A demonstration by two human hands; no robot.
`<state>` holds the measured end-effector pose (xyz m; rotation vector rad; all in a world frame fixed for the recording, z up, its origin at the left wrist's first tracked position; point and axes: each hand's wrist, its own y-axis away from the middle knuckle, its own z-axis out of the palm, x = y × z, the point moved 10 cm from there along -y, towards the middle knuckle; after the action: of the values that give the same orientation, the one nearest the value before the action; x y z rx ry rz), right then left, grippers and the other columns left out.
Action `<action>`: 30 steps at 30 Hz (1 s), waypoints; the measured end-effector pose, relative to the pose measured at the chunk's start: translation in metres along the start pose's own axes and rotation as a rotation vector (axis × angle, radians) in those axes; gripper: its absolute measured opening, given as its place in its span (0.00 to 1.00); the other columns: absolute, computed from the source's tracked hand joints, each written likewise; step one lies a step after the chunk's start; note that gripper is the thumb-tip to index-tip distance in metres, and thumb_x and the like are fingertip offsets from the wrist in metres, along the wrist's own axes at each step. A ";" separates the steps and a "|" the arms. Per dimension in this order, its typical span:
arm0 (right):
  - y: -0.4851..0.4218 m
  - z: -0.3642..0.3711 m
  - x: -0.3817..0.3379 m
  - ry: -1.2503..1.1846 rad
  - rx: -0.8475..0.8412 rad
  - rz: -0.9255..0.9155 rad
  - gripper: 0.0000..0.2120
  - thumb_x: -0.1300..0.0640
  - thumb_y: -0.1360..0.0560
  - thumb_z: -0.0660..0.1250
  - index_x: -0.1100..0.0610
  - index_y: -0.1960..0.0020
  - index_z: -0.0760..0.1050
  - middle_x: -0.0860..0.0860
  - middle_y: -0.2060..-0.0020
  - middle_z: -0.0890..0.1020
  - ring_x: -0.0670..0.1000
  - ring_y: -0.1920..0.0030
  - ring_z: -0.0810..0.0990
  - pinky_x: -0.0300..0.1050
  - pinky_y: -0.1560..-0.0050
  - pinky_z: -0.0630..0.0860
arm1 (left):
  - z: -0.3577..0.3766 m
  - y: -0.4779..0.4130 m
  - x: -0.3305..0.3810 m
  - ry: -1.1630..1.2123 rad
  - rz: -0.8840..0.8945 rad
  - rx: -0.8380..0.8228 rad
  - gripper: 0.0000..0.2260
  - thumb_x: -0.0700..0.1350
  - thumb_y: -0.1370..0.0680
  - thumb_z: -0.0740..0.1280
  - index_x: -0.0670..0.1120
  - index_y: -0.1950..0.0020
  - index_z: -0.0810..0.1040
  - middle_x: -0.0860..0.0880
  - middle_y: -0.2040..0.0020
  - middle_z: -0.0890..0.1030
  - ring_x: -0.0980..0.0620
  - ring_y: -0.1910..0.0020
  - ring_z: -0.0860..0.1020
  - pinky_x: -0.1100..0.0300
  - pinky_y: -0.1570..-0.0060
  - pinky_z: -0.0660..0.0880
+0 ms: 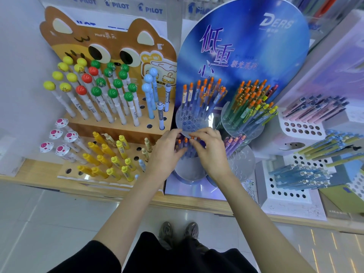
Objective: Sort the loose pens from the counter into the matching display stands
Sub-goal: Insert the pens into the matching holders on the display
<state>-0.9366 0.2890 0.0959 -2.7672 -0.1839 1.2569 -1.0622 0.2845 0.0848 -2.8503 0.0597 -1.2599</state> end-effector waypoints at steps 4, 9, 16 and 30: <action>0.008 0.000 0.013 -0.088 0.011 0.103 0.25 0.63 0.27 0.71 0.56 0.32 0.70 0.49 0.41 0.69 0.46 0.43 0.71 0.36 0.42 0.68 | -0.004 0.001 -0.006 -0.057 -0.051 -0.013 0.11 0.37 0.26 0.70 0.41 0.44 0.78 0.43 0.51 0.82 0.45 0.52 0.80 0.48 0.49 0.77; 0.009 -0.002 0.017 -0.075 0.039 0.128 0.18 0.70 0.26 0.66 0.60 0.37 0.74 0.53 0.46 0.78 0.48 0.49 0.76 0.34 0.46 0.71 | -0.006 0.001 -0.004 -0.060 -0.053 0.000 0.07 0.37 0.24 0.68 0.41 0.47 0.79 0.43 0.54 0.83 0.44 0.54 0.80 0.49 0.51 0.77; 0.009 -0.002 0.015 -0.045 0.065 0.109 0.14 0.70 0.24 0.63 0.61 0.40 0.77 0.56 0.47 0.81 0.52 0.49 0.79 0.32 0.49 0.69 | -0.006 0.002 -0.004 -0.015 0.008 -0.024 0.13 0.32 0.24 0.64 0.41 0.42 0.79 0.41 0.50 0.83 0.44 0.49 0.80 0.57 0.49 0.74; 0.035 -0.016 0.010 -0.194 0.089 0.149 0.20 0.67 0.21 0.62 0.62 0.30 0.69 0.54 0.36 0.76 0.50 0.38 0.73 0.25 0.41 0.62 | -0.001 0.000 0.013 -0.134 0.074 -0.137 0.18 0.32 0.21 0.58 0.40 0.32 0.69 0.43 0.36 0.74 0.48 0.38 0.73 0.63 0.41 0.65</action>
<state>-0.9153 0.2555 0.0943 -2.6243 0.0641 1.5295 -1.0541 0.2836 0.0956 -3.0078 0.2560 -1.0898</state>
